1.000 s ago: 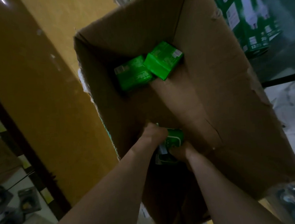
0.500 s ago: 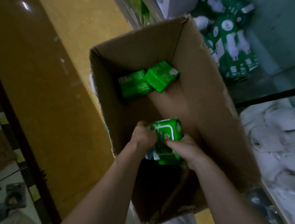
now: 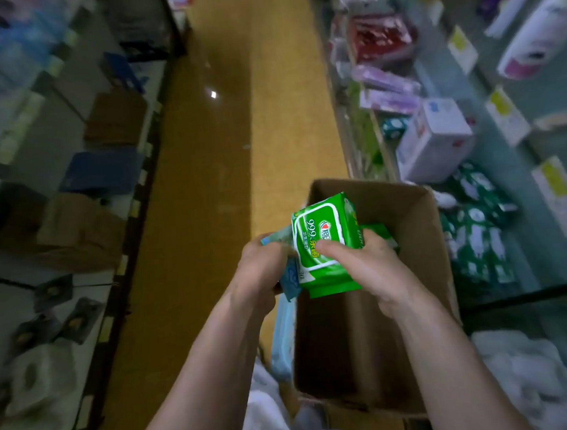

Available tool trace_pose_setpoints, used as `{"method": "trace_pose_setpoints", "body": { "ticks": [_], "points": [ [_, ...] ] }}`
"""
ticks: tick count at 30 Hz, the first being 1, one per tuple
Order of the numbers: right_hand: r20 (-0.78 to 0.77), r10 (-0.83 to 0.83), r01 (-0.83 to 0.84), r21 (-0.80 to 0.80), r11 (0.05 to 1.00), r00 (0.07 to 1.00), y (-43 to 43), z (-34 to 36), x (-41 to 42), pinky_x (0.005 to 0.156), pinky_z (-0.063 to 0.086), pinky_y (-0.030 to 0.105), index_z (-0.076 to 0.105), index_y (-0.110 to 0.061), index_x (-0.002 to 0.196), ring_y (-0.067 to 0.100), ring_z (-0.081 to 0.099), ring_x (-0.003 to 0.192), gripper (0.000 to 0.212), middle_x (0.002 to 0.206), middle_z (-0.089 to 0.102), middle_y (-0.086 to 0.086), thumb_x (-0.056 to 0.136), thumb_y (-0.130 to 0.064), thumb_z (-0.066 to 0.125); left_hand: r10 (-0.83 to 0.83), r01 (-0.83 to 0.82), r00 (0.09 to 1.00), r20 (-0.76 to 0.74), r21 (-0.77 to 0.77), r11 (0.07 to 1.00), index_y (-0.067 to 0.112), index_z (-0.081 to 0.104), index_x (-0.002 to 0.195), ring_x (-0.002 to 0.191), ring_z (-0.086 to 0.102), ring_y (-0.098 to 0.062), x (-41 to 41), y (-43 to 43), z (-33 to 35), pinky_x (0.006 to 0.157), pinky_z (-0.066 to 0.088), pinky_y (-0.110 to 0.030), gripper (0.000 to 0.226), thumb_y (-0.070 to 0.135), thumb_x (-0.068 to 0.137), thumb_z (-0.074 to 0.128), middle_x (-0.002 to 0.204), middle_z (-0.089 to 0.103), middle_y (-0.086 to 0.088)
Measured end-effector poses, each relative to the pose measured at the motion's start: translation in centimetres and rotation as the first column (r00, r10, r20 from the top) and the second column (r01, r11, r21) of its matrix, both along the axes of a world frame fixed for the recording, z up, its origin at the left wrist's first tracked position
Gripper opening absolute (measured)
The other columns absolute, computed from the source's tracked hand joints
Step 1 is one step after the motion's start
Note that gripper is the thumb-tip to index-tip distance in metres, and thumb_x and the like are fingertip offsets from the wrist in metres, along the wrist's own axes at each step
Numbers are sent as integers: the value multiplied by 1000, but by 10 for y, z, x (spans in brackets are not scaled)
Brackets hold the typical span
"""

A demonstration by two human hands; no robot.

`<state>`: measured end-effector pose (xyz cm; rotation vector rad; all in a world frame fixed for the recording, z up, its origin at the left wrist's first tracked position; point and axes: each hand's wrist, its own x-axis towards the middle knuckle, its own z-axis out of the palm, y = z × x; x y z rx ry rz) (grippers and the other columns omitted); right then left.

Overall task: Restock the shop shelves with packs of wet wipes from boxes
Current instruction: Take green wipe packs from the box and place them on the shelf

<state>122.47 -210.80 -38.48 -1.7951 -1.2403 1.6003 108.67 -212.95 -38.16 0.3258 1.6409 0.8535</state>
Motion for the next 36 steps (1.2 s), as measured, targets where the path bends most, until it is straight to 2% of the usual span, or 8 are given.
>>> {"method": "trace_pose_setpoints", "body": {
  "ticks": [3,7,11,14,18,25,32,36],
  "points": [
    [-53,155,-151,69,986,987,-12,38,-39,84,57,41,61,-21,101,17,70,86,43,95,72,-3,66,-40,78,146,-144,989,-14,85,986,17,60,107,69,66,-21,-39,-33,43,53,51,-24,27,-1,89,51,86,69,-9],
    [-105,367,-344,189,920,924,-35,82,-107,76,56,32,59,-24,104,14,69,85,37,95,71,-5,73,-34,77,376,-360,926,-44,207,910,18,59,108,81,67,-26,-96,-86,89,68,56,-35,26,2,88,53,92,69,-11],
    [-111,566,-518,294,804,817,-72,121,-182,70,55,29,58,-22,110,15,69,85,42,98,70,-3,75,-33,77,587,-547,809,-17,343,764,16,61,95,67,68,-20,-152,-146,126,57,55,-29,22,-3,87,53,79,70,-8],
    [-93,697,-635,342,693,711,-114,143,-237,76,55,32,54,-22,114,15,67,90,47,102,68,-2,75,-34,78,707,-652,707,11,396,646,12,64,99,79,70,-29,-190,-200,143,76,59,-44,24,-4,84,53,87,73,-14],
    [-129,815,-726,393,565,565,-184,159,-306,78,56,31,52,-23,121,15,67,92,56,103,67,-4,73,-26,81,846,-778,531,43,421,467,8,62,94,56,68,-24,-244,-282,156,52,55,-31,16,-3,86,53,71,71,-12],
    [-173,890,-774,442,453,422,-305,178,-411,73,55,26,60,-22,112,11,69,86,44,97,71,-4,72,-27,79,941,-871,297,162,450,197,3,60,101,48,64,-23,-330,-416,171,47,53,-32,16,1,87,55,71,68,-16],
    [-214,941,-806,487,336,263,-409,198,-497,73,58,29,62,-26,101,11,70,81,30,91,72,-4,75,-25,78,977,-862,96,188,507,-12,6,62,95,56,65,-22,-394,-525,186,62,56,-34,11,1,87,57,76,69,-13],
    [-189,966,-806,535,252,177,-454,215,-541,82,57,36,63,-21,108,13,69,85,38,92,71,-6,73,-25,79,978,-844,-11,210,523,-122,7,59,92,59,62,-24,-423,-571,198,67,55,-36,7,3,86,58,76,66,-14]
  ]
}}
